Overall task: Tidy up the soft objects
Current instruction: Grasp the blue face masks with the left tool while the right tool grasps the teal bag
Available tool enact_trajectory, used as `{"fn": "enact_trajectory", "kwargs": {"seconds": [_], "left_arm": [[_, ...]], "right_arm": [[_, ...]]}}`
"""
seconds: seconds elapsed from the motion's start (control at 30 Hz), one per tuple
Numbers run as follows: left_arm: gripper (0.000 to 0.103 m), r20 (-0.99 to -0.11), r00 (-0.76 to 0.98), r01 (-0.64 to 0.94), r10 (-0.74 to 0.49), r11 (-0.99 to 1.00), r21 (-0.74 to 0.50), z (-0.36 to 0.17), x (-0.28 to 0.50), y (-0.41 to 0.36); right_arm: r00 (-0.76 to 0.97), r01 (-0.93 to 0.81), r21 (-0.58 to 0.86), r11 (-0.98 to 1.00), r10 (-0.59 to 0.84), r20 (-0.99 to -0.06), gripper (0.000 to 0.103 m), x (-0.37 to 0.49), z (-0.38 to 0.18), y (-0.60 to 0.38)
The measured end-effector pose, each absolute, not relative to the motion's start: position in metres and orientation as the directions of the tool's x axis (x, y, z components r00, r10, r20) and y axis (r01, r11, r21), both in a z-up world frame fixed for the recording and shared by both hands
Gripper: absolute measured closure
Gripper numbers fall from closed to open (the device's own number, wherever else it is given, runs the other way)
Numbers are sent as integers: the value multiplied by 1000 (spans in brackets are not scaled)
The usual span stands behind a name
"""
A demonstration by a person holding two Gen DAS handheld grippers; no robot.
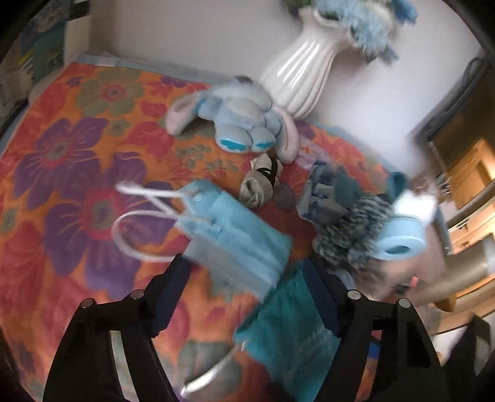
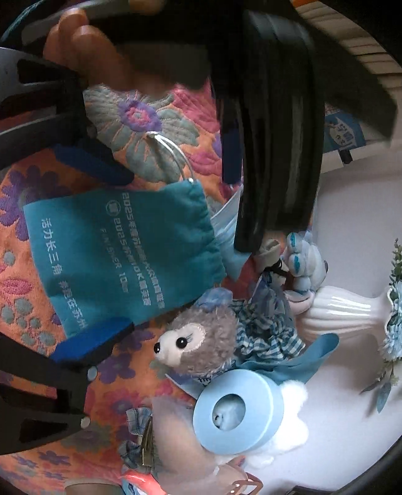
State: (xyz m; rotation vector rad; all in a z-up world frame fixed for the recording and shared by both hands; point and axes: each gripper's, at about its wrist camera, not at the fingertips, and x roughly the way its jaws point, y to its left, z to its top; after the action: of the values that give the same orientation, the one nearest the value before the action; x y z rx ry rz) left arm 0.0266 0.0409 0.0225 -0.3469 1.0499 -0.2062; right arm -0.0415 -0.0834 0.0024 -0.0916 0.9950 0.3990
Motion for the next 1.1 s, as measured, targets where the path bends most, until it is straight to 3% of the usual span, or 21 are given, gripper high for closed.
{"fn": "enact_trajectory", "kwargs": {"seconds": [0.1,0.17,0.37,0.5,0.73,0.9,0.93,1.0,1.1], "left_arm": [[42,-819,508,-5,-266,950,-311,23,34,29],[47,-825,509,-6,-245,958,-288,23,36,25],[91,-819,532,-38,-216,960,-278,24,35,38],[95,-800,539,-51,-265,937,-345,26,18,53],[95,-747,558,22,-361,907,-421,49,-25,67],[93,-760,567,27,-317,929,-368,53,-40,69],[90,-768,553,27,-324,928,-372,50,-37,69],[63,-778,535,26,-330,927,-375,41,-27,68],[47,-795,511,5,-327,926,-378,26,-14,61]], "right_arm": [[489,-369,95,925,280,-826,40,-43,3,-84],[490,-369,98,924,283,-825,44,-41,2,-83],[509,-388,104,916,307,-804,73,-48,9,-84],[508,-379,158,912,348,-788,87,-57,14,-101],[508,-353,238,905,399,-764,89,-77,36,-138],[514,-337,208,918,365,-776,89,-93,45,-151],[512,-339,198,920,356,-782,89,-95,44,-152],[488,-351,195,916,357,-796,89,-92,35,-150],[441,-367,213,906,371,-817,83,-87,23,-141]]}}
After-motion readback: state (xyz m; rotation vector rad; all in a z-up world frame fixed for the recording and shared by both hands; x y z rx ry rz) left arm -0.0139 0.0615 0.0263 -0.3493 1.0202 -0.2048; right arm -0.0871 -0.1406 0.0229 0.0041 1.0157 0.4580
